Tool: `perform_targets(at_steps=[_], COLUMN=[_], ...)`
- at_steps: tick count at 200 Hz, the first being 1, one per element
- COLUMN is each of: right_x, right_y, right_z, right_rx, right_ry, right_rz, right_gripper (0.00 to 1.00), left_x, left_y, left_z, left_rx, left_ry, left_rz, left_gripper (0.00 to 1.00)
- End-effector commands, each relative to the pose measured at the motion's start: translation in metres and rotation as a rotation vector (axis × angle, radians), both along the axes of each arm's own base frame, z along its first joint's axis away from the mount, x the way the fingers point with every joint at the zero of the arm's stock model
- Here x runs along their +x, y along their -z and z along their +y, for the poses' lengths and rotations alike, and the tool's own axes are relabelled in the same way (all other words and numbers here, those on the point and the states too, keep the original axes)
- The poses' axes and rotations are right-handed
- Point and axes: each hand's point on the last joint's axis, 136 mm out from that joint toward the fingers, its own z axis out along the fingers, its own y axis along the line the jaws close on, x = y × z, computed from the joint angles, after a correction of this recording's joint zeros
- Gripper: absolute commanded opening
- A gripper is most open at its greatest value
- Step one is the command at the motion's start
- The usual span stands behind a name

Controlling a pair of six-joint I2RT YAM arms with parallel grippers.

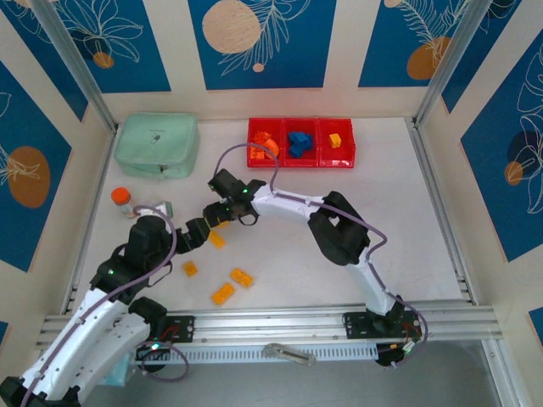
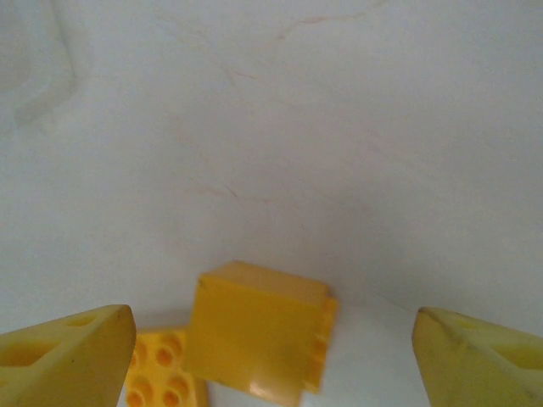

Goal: Sort the legos into containers by color
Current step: Pick up the lego from the center of the table.

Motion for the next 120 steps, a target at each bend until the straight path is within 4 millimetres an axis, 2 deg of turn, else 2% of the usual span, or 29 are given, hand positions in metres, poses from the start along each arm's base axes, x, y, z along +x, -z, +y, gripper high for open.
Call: perform_targets(at_steps=[1, 46, 79, 105, 120], right_x=[-0.006, 0.000, 0.002, 0.005, 0.005], right_y=[0.013, 0.019, 0.017, 0.002, -0.013], right_z=[0.010, 0.011, 0.005, -0.001, -0.007], right_rx=[-0.008, -0.035, -0.046, -0.027, -0.010], right_ry=[-0.024, -0.016, -0.005, 0.008, 0.018], right_rz=[0.045, 0.035, 0.028, 0.017, 0.003], right_gripper=[0.81, 0.68, 0.53, 0.45, 0.43], left_x=[-0.002, -0.002, 0.000, 0.002, 0.003], left_y=[0.008, 0.011, 0.010, 0.008, 0.004], left_z=[0.008, 0.008, 0.003, -0.001, -0.004], left_rx=[0.014, 0.017, 0.005, -0.002, -0.009], left_ry=[-0.039, -0.035, -0.020, -0.003, 0.010], left_rz=[0.020, 0.023, 0.021, 0.024, 0.019], left_gripper=[0.99, 0.99, 0.99, 0.99, 0.99])
